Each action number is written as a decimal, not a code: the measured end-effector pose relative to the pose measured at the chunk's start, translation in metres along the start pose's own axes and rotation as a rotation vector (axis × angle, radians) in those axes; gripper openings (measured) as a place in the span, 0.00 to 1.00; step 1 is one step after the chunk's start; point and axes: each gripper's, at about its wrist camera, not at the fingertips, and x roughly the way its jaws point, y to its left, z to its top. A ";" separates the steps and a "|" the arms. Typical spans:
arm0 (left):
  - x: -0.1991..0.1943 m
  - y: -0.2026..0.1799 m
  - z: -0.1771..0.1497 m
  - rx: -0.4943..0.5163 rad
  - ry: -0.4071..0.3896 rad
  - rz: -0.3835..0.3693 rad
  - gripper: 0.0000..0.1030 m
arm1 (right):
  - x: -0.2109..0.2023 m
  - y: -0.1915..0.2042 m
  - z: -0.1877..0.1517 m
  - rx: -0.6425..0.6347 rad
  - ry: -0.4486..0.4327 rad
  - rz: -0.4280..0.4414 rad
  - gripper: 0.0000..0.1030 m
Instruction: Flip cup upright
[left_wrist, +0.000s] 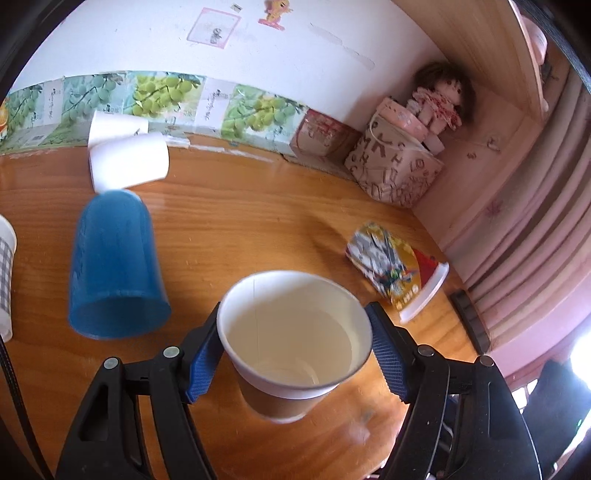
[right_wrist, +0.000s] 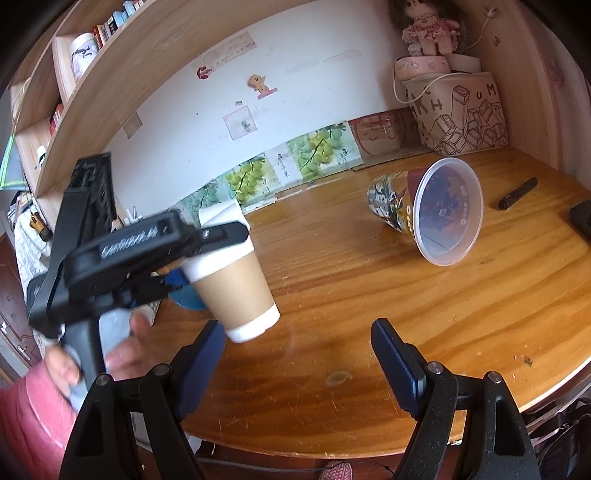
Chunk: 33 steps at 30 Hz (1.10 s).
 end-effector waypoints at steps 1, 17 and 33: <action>-0.001 -0.003 -0.003 0.018 0.004 0.007 0.74 | 0.000 0.001 0.000 -0.006 0.002 -0.002 0.79; -0.016 -0.015 -0.020 0.066 0.117 -0.018 0.79 | 0.004 -0.002 -0.004 -0.141 0.061 -0.047 0.79; -0.032 -0.037 -0.025 0.111 0.304 0.062 0.81 | -0.010 -0.016 -0.006 -0.124 0.118 -0.025 0.80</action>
